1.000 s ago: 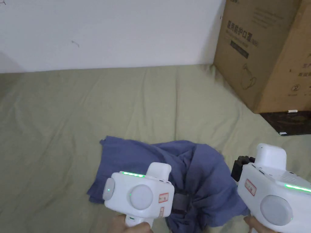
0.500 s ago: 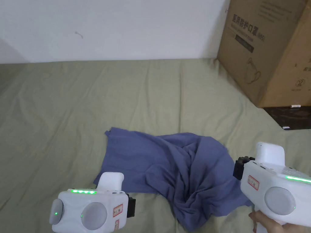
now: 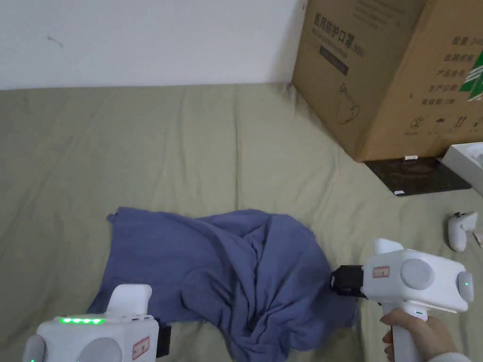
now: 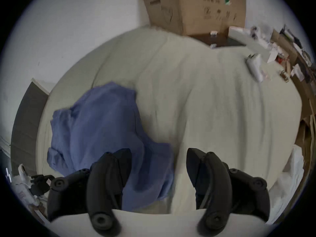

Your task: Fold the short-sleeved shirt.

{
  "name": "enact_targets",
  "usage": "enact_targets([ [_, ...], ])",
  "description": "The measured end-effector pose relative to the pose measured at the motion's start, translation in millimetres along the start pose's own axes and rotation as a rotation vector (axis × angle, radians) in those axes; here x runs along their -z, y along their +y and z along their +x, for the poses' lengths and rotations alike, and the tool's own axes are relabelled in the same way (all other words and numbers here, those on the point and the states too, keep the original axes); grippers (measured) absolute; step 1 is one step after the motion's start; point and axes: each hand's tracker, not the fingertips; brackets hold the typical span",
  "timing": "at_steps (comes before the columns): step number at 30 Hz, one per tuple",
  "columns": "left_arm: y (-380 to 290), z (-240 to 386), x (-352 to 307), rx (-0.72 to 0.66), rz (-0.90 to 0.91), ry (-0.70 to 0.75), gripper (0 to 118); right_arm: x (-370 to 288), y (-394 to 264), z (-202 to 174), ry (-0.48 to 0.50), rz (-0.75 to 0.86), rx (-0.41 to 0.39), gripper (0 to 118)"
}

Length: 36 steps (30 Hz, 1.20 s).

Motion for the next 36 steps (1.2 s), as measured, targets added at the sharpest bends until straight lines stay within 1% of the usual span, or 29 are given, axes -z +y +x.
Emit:
enact_targets([
  [2,0.8,-1.6,4.1,-0.002,-0.012,0.005,0,17.3,-10.2,-11.2,-0.005,-0.042,-0.073,69],
  [3,1.2,-2.9,4.9,-0.003,-0.018,0.006,0,24.9,-14.9,-17.1,-0.04,-0.049,-0.117,68],
  [4,1.7,-4.3,6.2,-0.002,-0.02,0.005,0,27.5,-17.0,-22.8,-0.094,-0.016,-0.169,67],
  [5,2.4,-5.3,7.0,-0.003,-0.023,0.007,0,24.6,-17.8,-29.0,-0.103,-0.021,-0.176,59],
  [6,3.1,-6.3,7.1,-0.003,-0.025,0.01,0,19.7,-15.4,-33.0,-0.102,-0.023,-0.186,45],
  [7,3.5,-7.8,6.5,-0.003,-0.023,0.013,0,16.4,-14.1,-37.6,-0.12,-0.01,-0.229,20],
  [8,4.4,-9.5,6.3,-0.007,-0.023,0.017,0,15.0,-14.0,-41.9,-0.175,-0.002,-0.266,5],
  [9,5.5,-11.3,6.5,-0.013,-0.025,0.022,0,12.5,-13.0,-44.9,-0.225,0.012,-0.304,5],
  [10,6.7,-13.3,6.5,-0.014,-0.027,0.025,0,11.0,-14.0,-45.7,-0.243,0.013,-0.328,5],
  [11,7.9,-15.0,5.3,-0.015,-0.027,0.029,0,9.6,-15.5,-47.4,-0.213,0.006,-0.31,5],
  [15,16.5,-26.0,-2.7,-0.017,-0.018,0.061,0,-15.8,-15.3,-48.7,-0.229,0.075,-0.332,5],
  [18,34.3,-38.4,-7.0,-0.025,-0.008,0.098,0,-35.2,-9.8,-45.1,-0.207,0.103,-0.322,5],
  [21,65.4,-54.1,-11.8,-0.042,0.036,0.119,0,-54.3,-1.5,-49.0,-0.207,0.146,-0.319,5],
  [23,91.3,-64.8,-10.9,-0.061,0.052,0.12,0,-62.3,6.9,-51.9,-0.164,0.184,-0.308,5],
  [25,118.8,-75.8,-3.9,-0.078,0.058,0.125,0,-56.3,15.0,-52.9,-0.155,0.172,-0.304,5],
  [26,132.9,-80.3,0.7,-0.089,0.058,0.139,3,-49.9,15.9,-53.9,-0.162,0.168,-0.304,5],
  [27,144.1,-80.2,2.9,-0.089,0.063,0.146,16,-44.6,15.6,-54.3,-0.17,0.153,-0.304,5],
  [28,158.6,-83.4,8.1,-0.093,0.071,0.158,60,-40.8,13.6,-53.7,-0.162,0.14,-0.303,5],
  [29,170.6,-86.2,14.6,-0.093,0.063,0.169,95,-36.5,11.3,-53.1,-0.152,0.132,-0.299,5],
  [30,181.4,-91.7,24.9,-0.076,0.011,0.175,112,-31.8,9.3,-52.1,-0.147,0.118,-0.293,5],
  [31,196.9,-95.0,35.8,-0.086,0.012,0.165,115,-27.2,7.4,-50.7,-0.147,0.104,-0.291,5],
  [32,206.0,-97.3,41.9,-0.101,0.015,0.151,112,-22.9,6.3,-48.5,-0.149,0.095,-0.286,5],
  [35,234.0,-110.0,75.8,-0.16,-0.019,0.146,111,-13.6,6.7,-39.0,-0.149,0.066,-0.248,5],
  [36,238.3,-113.8,87.3,-0.183,-0.045,0.141,109,-11.7,6.9,-35.7,-0.151,0.065,-0.234,5],
])
